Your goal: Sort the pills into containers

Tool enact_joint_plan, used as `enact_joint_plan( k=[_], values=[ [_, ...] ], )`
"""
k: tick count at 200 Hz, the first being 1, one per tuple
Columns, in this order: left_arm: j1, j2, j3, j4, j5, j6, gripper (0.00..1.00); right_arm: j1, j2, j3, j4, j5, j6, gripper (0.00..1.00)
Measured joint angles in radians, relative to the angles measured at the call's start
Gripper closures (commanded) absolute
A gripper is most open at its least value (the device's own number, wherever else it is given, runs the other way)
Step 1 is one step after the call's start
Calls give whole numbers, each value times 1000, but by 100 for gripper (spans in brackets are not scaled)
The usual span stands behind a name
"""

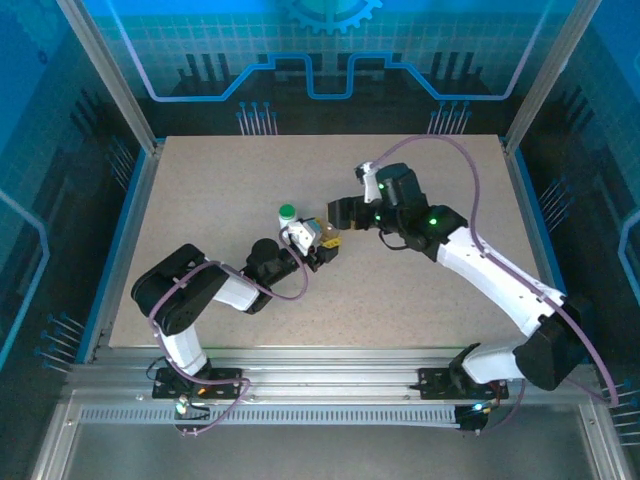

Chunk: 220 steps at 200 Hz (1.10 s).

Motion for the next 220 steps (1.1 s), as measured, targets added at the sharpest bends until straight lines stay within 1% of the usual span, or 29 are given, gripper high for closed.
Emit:
enact_joint_plan(
  k=[43, 119, 143, 164, 185, 205, 220],
  values=[
    [0, 4, 0, 0, -35, 3, 100, 44, 100, 43, 0, 45, 7, 25],
    [0, 6, 0, -4, -44, 22, 100, 44, 151, 82, -1, 92, 4, 35],
    [0, 7, 0, -4, -44, 23, 100, 44, 167, 82, -2, 92, 1, 43],
    [0, 7, 0, -7, -44, 23, 100, 44, 169, 82, -1, 87, -3, 57],
    [0, 10, 0, -7, -44, 26, 100, 50, 169, 84, -1, 86, -6, 67],
    [0, 10, 0, -7, -44, 26, 100, 50, 168, 82, 0, 80, -13, 76],
    [0, 9, -3, -7, -40, 26, 100, 49, 156, 59, 24, 64, -42, 78]
  ],
)
